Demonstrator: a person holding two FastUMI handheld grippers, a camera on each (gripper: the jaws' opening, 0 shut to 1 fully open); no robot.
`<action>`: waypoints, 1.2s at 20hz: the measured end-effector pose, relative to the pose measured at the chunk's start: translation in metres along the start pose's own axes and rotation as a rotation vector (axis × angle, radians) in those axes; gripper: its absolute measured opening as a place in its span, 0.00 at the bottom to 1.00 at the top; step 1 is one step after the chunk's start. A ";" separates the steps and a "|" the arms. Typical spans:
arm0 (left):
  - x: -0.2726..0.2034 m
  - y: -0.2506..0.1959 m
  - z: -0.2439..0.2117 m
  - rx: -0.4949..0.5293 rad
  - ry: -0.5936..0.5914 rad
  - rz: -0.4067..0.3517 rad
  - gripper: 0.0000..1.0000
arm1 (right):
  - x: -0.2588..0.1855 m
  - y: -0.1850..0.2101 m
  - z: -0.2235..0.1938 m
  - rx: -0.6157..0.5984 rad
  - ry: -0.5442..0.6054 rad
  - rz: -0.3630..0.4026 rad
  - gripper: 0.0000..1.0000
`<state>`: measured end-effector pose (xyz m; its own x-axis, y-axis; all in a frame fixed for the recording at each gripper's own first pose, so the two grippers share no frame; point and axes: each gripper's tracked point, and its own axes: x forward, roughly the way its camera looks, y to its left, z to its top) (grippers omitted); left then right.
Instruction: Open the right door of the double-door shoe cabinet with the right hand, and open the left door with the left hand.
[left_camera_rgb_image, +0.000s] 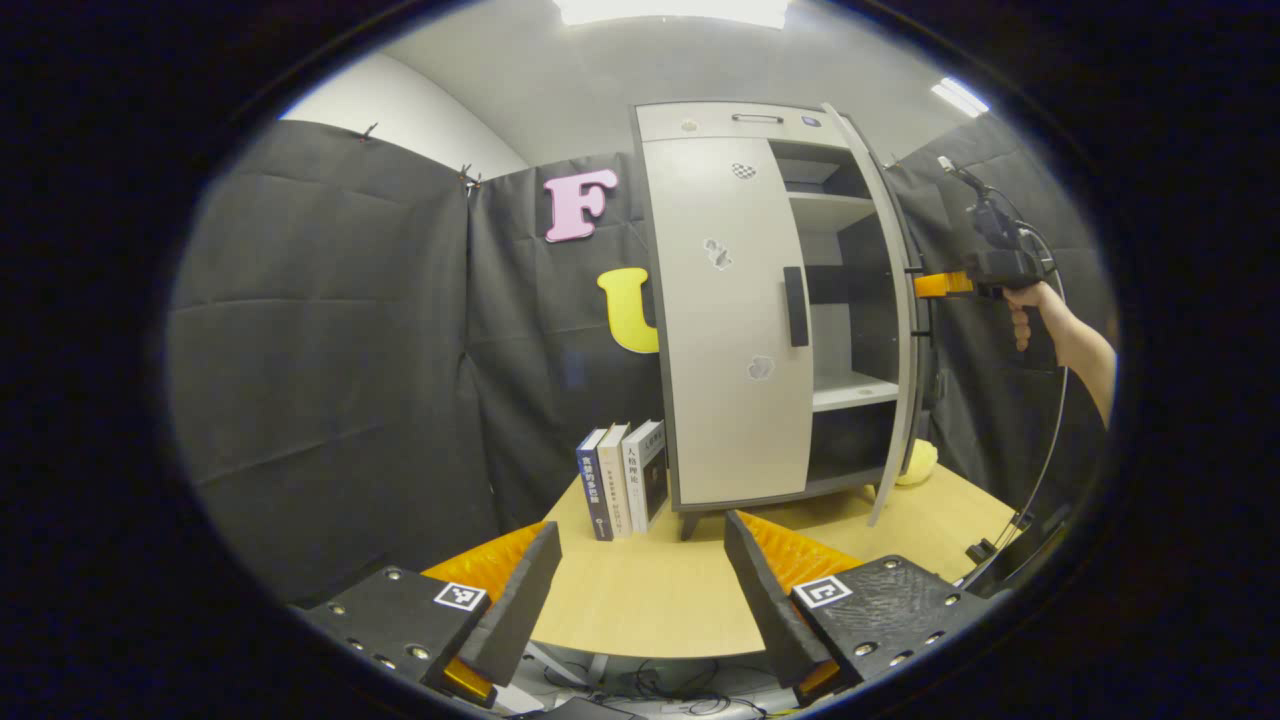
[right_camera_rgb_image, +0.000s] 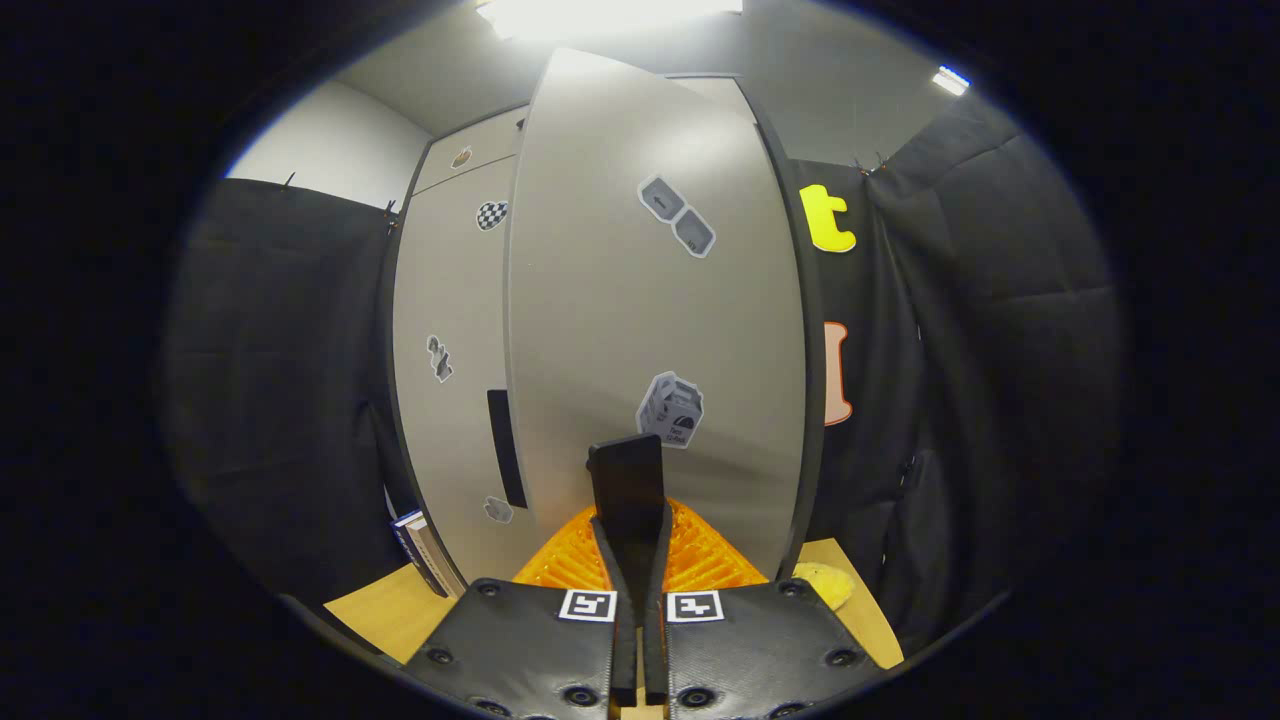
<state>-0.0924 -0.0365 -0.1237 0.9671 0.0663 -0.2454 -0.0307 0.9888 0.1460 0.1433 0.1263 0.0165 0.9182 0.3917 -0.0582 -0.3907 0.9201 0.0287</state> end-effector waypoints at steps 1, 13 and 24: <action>0.001 -0.002 0.000 -0.001 0.002 -0.007 0.96 | -0.001 -0.001 0.000 -0.001 0.000 -0.004 0.04; 0.018 -0.019 -0.014 -0.079 0.038 -0.074 0.95 | -0.010 -0.025 0.003 -0.012 -0.033 -0.064 0.04; 0.041 -0.052 -0.017 -0.164 0.078 -0.107 0.95 | -0.020 -0.037 -0.002 -0.055 0.035 -0.022 0.04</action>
<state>-0.0554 -0.0833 -0.1574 0.9447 -0.0367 -0.3260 0.0247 0.9989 -0.0410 0.1392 0.0846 0.0143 0.9244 0.3699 -0.0931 -0.3738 0.9271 -0.0281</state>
